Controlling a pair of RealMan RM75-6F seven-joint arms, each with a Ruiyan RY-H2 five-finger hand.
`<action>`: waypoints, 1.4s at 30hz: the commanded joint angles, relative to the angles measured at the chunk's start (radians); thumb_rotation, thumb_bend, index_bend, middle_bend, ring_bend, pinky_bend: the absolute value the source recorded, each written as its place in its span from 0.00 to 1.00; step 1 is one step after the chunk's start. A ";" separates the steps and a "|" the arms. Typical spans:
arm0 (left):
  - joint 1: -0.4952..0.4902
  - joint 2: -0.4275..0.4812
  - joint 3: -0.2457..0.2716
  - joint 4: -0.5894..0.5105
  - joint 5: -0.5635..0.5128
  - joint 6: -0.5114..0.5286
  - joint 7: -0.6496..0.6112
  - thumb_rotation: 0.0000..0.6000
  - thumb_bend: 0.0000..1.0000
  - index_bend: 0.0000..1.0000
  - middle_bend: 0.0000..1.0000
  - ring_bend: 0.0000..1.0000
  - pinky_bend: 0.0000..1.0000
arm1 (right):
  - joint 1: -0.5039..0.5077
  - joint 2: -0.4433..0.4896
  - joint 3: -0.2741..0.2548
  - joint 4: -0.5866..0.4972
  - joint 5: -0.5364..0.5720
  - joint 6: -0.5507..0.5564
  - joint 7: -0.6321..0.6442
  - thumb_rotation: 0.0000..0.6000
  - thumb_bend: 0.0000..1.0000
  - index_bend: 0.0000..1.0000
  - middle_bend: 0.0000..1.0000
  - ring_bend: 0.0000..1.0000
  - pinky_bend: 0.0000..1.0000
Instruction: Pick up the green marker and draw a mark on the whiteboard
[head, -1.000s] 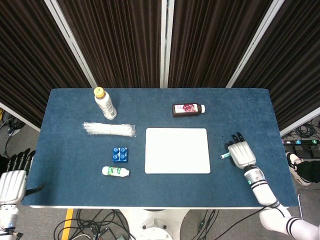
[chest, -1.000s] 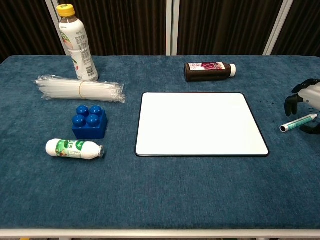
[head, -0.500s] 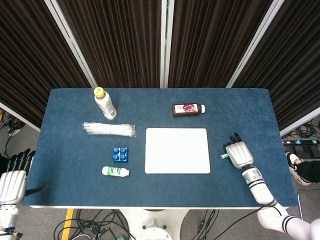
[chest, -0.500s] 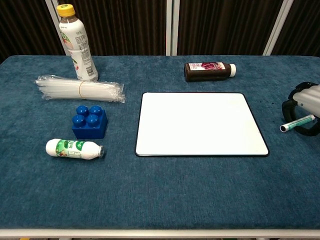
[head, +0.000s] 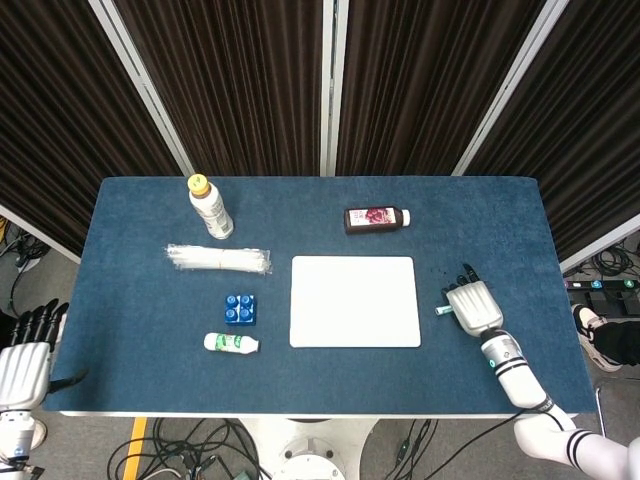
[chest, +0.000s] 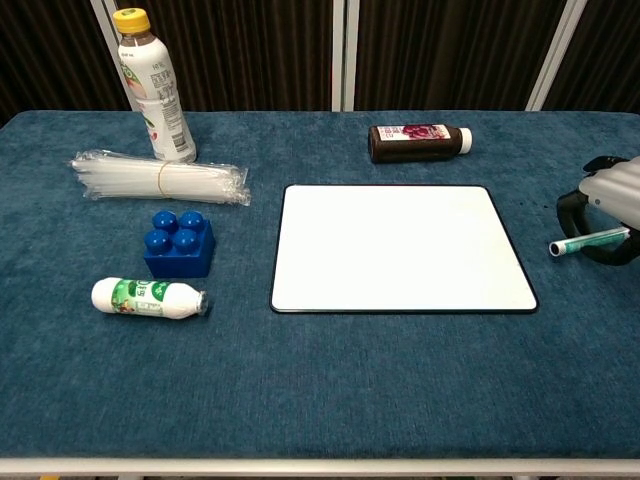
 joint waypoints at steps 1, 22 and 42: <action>-0.001 0.002 0.000 0.001 0.003 0.000 -0.003 1.00 0.00 0.03 0.00 0.00 0.00 | 0.012 0.090 0.035 -0.201 -0.024 0.044 0.102 1.00 0.39 0.63 0.56 0.28 0.11; 0.027 0.005 0.014 0.006 0.025 0.034 -0.064 1.00 0.00 0.03 0.00 0.00 0.00 | 0.185 -0.271 0.204 -0.160 0.122 -0.103 0.883 1.00 0.41 0.63 0.55 0.28 0.13; 0.030 -0.001 0.010 0.027 0.022 0.027 -0.081 1.00 0.00 0.03 0.00 0.00 0.00 | 0.200 -0.412 0.180 0.080 0.066 -0.076 1.028 1.00 0.42 0.63 0.54 0.28 0.13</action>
